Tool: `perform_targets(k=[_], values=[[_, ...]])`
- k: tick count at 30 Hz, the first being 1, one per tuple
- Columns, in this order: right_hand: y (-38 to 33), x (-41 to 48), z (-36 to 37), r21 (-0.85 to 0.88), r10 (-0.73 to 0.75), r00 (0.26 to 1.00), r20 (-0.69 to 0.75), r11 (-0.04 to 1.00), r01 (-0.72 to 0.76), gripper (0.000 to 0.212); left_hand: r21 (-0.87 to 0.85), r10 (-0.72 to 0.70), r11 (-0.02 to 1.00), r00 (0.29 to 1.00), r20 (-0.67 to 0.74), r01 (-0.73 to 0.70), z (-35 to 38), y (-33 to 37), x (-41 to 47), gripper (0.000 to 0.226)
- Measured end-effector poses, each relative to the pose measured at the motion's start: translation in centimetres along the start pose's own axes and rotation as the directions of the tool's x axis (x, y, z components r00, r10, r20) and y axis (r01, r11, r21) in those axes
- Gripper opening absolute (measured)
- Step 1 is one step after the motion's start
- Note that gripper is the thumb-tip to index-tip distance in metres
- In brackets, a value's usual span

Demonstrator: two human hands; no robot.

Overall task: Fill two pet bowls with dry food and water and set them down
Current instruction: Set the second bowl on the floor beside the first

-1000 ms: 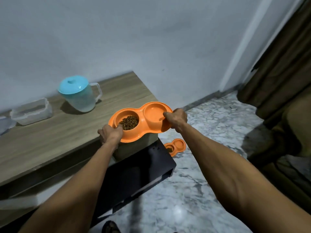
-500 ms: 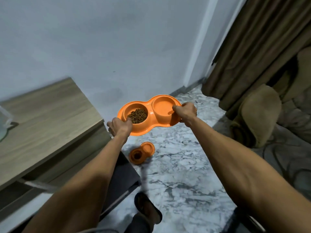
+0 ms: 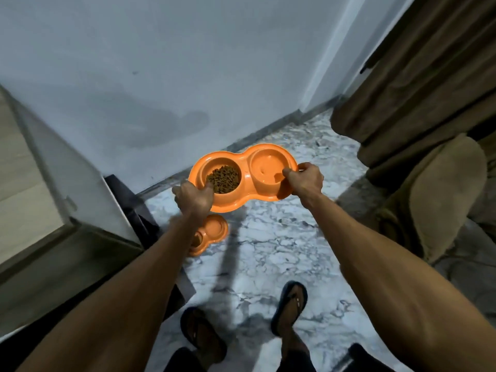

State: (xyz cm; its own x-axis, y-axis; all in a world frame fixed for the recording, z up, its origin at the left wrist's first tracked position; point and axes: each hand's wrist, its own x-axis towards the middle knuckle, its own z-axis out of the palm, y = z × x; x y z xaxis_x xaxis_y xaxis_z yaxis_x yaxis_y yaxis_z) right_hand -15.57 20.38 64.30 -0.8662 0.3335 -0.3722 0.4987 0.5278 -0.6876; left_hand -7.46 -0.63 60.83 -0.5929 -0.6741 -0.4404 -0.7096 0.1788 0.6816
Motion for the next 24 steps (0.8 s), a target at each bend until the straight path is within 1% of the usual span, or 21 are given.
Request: perform_targets(k=[4,6,7,10,13,15,18,21,24], values=[[2.6,7.4,3.6,-0.024,-0.026,0.999,0.041,0.999,0.027,0.054,0.04,-0.045,0.998,0.999,-0.012,0.046,5.8,-1.2,3.7,0.052],[4.4,11.0,5.7,-0.033,-0.036,0.997,0.063,0.999,0.038,0.057,0.012,-0.064,0.998,0.998,-0.01,0.064,9.0,-2.2,5.5,0.052],[5.8,13.6,7.3,-0.047,-0.043,0.996,0.083,0.998,0.048,0.059,-0.016,-0.101,0.995,0.995,-0.022,0.101,11.4,-3.1,6.8,0.055],[10.2,20.5,11.7,-0.082,-0.054,0.989,0.14,0.994,0.066,0.063,-0.056,-0.181,0.983,0.979,-0.095,0.177,19.0,-6.8,11.0,0.066],[15.2,27.4,15.9,-0.091,-0.058,0.98,0.192,0.993,0.077,0.056,-0.068,-0.26,0.965,0.96,-0.108,0.253,26.3,-10.1,14.8,0.053],[18.6,31.2,18.7,-0.1,-0.064,0.973,0.221,0.991,0.088,0.052,-0.055,-0.287,0.958,0.949,-0.132,0.282,30.8,-12.8,17.1,0.05],[24.0,36.3,23.0,-0.131,-0.059,0.965,0.257,0.987,0.096,0.053,-0.034,-0.311,0.95,0.94,-0.138,0.309,37.7,-17.8,20.7,0.055],[28.9,40.3,26.7,-0.166,-0.039,0.965,0.258,0.983,0.084,0.056,-0.029,-0.329,0.944,0.933,-0.145,0.328,43.4,-22.1,23.5,0.059],[33.3,43.4,29.8,-0.177,-0.009,0.962,0.273,0.982,0.06,0.053,-0.036,-0.332,0.943,0.932,-0.143,0.33,47.8,-25.4,25.8,0.058]])
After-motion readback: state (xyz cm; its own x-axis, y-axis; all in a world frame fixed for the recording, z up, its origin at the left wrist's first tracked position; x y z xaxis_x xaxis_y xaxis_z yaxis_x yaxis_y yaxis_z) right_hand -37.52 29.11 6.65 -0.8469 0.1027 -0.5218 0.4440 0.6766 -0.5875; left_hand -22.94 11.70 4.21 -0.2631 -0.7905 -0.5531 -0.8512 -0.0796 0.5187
